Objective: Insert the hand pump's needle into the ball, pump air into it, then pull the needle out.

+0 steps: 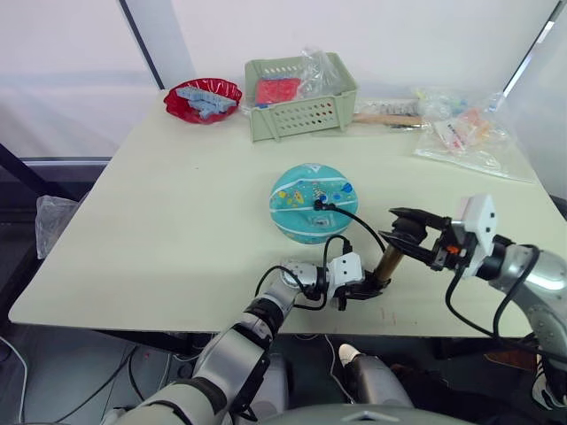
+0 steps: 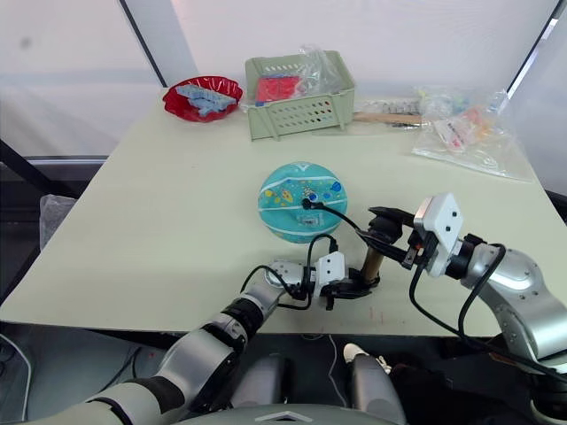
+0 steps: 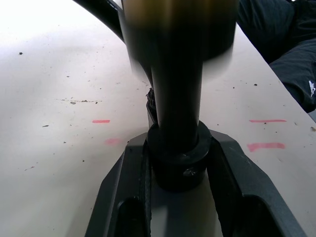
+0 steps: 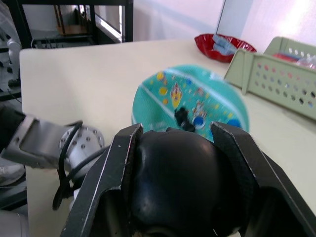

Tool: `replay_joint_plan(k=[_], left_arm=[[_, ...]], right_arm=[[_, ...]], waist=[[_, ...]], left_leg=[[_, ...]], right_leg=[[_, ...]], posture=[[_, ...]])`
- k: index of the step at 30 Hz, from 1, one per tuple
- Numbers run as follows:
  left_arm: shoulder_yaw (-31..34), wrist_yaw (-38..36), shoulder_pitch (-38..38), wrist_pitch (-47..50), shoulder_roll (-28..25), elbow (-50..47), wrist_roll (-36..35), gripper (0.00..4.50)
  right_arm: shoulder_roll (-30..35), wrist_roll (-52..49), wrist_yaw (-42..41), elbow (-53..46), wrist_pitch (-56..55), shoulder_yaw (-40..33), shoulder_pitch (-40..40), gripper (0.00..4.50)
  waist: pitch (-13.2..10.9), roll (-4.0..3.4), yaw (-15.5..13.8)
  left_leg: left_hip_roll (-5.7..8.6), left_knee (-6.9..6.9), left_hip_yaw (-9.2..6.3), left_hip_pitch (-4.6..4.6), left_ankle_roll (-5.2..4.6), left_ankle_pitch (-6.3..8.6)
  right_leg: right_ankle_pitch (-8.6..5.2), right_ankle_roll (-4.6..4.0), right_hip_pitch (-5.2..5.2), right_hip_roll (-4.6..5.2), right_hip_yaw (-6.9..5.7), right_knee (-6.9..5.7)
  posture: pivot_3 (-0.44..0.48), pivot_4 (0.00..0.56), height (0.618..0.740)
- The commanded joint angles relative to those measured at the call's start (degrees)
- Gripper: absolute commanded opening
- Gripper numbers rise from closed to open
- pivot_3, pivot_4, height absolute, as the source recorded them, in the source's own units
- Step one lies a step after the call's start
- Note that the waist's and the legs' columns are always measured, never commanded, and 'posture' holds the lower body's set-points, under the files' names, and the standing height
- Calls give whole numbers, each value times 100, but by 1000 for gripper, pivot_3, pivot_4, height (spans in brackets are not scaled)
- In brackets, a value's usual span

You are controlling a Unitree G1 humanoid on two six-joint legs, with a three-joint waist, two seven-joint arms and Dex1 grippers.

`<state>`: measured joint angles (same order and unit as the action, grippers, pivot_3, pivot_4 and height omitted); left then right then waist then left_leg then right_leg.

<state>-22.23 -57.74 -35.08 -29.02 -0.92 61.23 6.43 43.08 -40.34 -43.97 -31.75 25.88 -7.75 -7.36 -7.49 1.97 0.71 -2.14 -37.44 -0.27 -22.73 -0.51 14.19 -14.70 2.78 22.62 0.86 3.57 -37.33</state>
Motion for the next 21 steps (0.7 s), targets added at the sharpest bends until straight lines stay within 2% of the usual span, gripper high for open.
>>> replay_joint_plan(k=[1, 5, 13, 17, 21], left_arm=[[-286, 3, 299, 301, -222, 655, 519, 1081], [-320, 15, 317, 282, -194, 648, 542, 1081], [-348, -43, 338, 227, -190, 628, 539, 1081], [-352, -52, 332, 220, -185, 633, 543, 1081], [-341, -38, 308, 232, -173, 644, 539, 1081]], right_arm=[[220, -596, 53, -345, 159, -710, -406, 1787], [791, -1692, 40, -203, 703, -1491, -1035, 1787], [1290, -2411, 194, -151, 1321, -1643, -1642, 1787], [1179, -2078, 68, -267, 1402, -1413, -1093, 1787], [764, -1225, 27, -292, 859, -945, -439, 1787]], waist=[[-1, -1, 0], [-19, -21, 3], [-27, -25, -8], [-26, -23, -12], [-4, -2, -10]], left_leg=[[0, 0, 0, 0, 0, 0], [4, -1, 3, -3, -1, 0], [2, 4, 2, -18, -1, 0], [2, 5, 2, -20, -1, 0], [0, 10, -8, -14, -1, 0]], right_leg=[[0, 0, 0, 0, 0, 0], [3, 2, 2, 10, 11, 2], [14, -16, 3, 10, -1, 21], [20, -6, 4, 10, -2, 26], [24, 3, -4, 7, -12, 30]], posture=[[0, 150, 736], [0, 150, 736], [0, 150, 736], [0, 150, 736], [0, 150, 736]])
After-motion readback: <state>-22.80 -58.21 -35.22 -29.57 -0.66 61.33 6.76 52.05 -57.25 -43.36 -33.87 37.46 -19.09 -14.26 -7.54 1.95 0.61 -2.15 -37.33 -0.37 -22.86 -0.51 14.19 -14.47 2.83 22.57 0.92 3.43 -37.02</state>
